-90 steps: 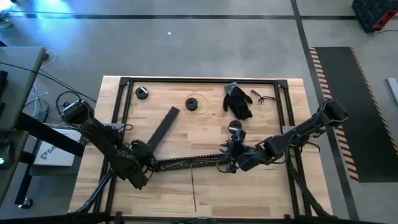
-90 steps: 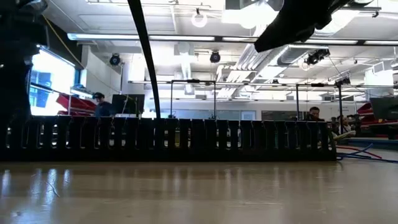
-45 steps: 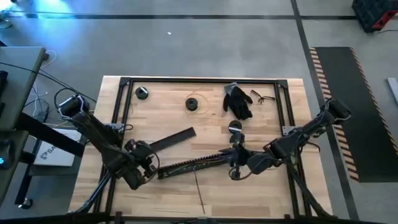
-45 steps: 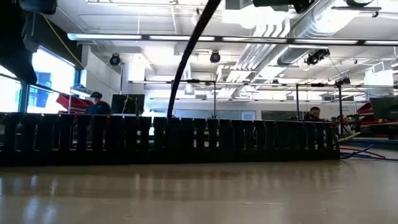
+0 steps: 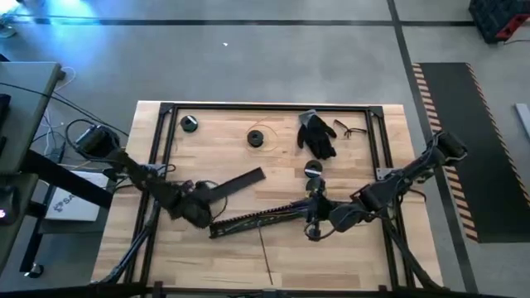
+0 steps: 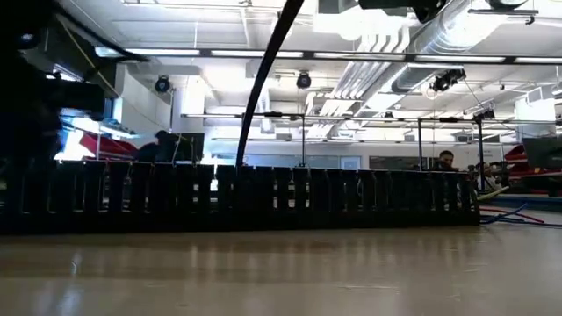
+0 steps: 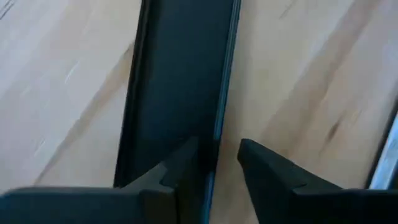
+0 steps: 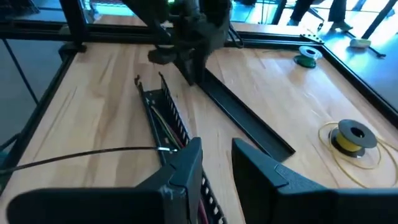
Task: Ziptie cables
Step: Close the black cable duct
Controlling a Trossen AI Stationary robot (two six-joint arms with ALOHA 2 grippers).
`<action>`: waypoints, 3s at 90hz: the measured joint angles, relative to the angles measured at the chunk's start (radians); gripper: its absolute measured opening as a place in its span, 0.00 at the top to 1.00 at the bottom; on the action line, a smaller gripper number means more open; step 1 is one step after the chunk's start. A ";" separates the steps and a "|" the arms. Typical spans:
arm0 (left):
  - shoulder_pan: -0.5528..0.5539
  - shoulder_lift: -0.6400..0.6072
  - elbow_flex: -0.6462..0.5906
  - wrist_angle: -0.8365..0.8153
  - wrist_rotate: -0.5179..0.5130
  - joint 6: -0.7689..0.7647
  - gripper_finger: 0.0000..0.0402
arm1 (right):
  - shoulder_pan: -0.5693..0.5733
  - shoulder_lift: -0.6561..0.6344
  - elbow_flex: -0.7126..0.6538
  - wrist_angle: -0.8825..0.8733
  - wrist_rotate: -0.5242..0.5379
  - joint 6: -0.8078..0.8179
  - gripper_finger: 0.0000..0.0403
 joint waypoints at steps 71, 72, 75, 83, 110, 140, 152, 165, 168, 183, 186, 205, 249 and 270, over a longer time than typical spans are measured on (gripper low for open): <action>0.107 -0.095 0.275 -0.068 0.156 0.403 1.00 | -0.097 0.173 0.000 0.082 -0.162 -0.246 0.59; 0.107 -0.095 0.278 -0.068 0.155 0.404 1.00 | -0.102 0.179 0.001 0.084 -0.163 -0.252 0.57; 0.107 -0.096 0.285 -0.063 0.154 0.409 1.00 | -0.121 0.200 0.007 0.083 -0.167 -0.266 0.54; 0.107 -0.096 0.290 -0.054 0.152 0.412 1.00 | -0.173 0.258 0.037 0.079 -0.206 -0.314 0.48; 0.110 -0.096 0.290 -0.031 0.119 0.393 1.00 | -0.299 0.467 0.242 -0.024 -0.369 -0.456 0.44; 0.119 -0.117 0.291 0.041 0.114 0.410 1.00 | -0.347 0.618 0.413 -0.141 -0.319 -0.446 0.61; 0.116 -0.158 0.291 0.071 0.096 0.424 1.00 | -0.364 0.624 0.415 -0.165 -0.351 -0.437 0.83; 0.105 -0.223 0.291 0.067 0.021 0.463 1.00 | -0.368 0.612 0.450 -0.287 -0.366 -0.433 0.98; 0.103 -0.242 0.291 0.068 0.004 0.481 0.99 | -0.372 0.605 0.470 -0.339 -0.389 -0.429 0.99; 0.085 -0.332 0.293 0.079 -0.038 0.640 0.89 | -0.428 0.583 0.601 -0.645 -0.629 -0.401 1.00; 0.077 -0.342 0.293 0.083 -0.039 0.690 0.85 | -0.446 0.582 0.622 -0.696 -0.698 -0.395 1.00; 0.001 -0.316 0.293 0.187 -0.126 0.930 0.64 | -0.578 0.578 0.660 -0.868 -1.113 -0.391 1.00; 0.021 0.047 0.292 0.155 -0.532 1.012 0.40 | -0.803 0.589 0.640 -0.662 -1.437 -0.219 1.00; 0.143 0.160 0.292 0.100 -0.529 0.946 0.39 | -0.884 0.682 0.639 -0.634 -1.577 -0.219 1.00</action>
